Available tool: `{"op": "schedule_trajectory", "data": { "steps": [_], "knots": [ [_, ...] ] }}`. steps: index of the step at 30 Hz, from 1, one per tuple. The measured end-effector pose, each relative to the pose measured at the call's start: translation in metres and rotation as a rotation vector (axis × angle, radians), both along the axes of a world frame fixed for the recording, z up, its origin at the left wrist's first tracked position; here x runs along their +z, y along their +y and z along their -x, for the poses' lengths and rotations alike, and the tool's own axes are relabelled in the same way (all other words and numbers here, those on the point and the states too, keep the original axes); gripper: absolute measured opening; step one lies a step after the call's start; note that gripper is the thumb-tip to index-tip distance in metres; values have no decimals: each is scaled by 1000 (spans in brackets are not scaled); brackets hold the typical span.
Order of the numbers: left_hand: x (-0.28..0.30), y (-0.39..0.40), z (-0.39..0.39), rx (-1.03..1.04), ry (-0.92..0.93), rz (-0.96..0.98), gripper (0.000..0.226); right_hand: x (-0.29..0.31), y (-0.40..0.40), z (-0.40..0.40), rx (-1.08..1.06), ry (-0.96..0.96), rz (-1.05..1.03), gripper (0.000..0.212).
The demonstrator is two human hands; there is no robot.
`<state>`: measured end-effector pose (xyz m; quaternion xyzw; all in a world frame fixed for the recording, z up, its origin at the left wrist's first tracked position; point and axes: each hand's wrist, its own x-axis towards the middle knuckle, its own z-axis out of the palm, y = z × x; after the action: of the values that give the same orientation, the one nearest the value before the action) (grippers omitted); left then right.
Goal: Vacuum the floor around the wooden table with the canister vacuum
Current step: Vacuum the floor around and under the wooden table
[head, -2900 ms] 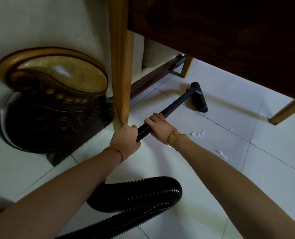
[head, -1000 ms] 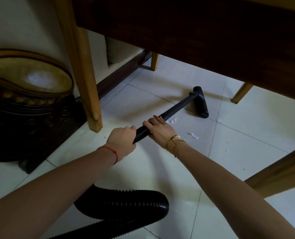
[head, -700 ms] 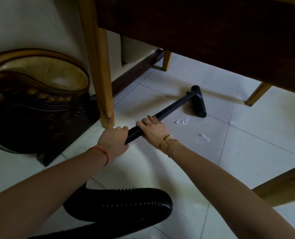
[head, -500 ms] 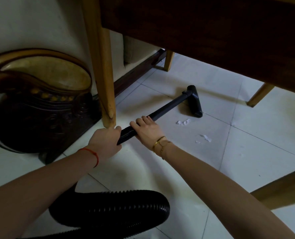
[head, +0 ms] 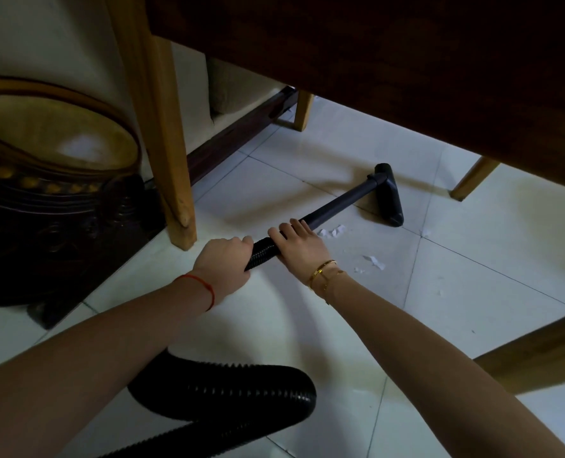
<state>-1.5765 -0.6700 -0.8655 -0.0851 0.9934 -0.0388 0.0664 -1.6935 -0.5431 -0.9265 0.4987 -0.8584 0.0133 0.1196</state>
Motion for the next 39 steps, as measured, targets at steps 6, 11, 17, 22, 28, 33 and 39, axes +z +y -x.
{"op": "schedule_trajectory", "data": {
  "steps": [6, 11, 17, 22, 28, 33, 39],
  "knots": [
    [-10, 30, 34, -64, 8, -17, 28, -3, 41, 27, -39, 24, 4, 32],
    [-14, 48, 53, -92, 5, -22, 28, -3, 62, 42, -76, 9, -14, 32],
    [-13, 53, 59, -93, 13, -17, 28, 2, 67, 46, -77, -18, -20, 33],
    [-10, 32, 41, -30, 14, -15, 28, 3, 44, 31, -52, -35, 17, 31],
    [5, -9, 3, 82, 17, 20, 29, 15, -5, -1, -37, -28, 34, 32],
    [51, -35, -42, 167, 46, -26, 29, 53, -44, -39, -18, -193, 33, 33],
    [121, -46, -99, 259, -136, -106, 32, 123, -70, -86, 168, -367, -101, 38]
  ]
}}
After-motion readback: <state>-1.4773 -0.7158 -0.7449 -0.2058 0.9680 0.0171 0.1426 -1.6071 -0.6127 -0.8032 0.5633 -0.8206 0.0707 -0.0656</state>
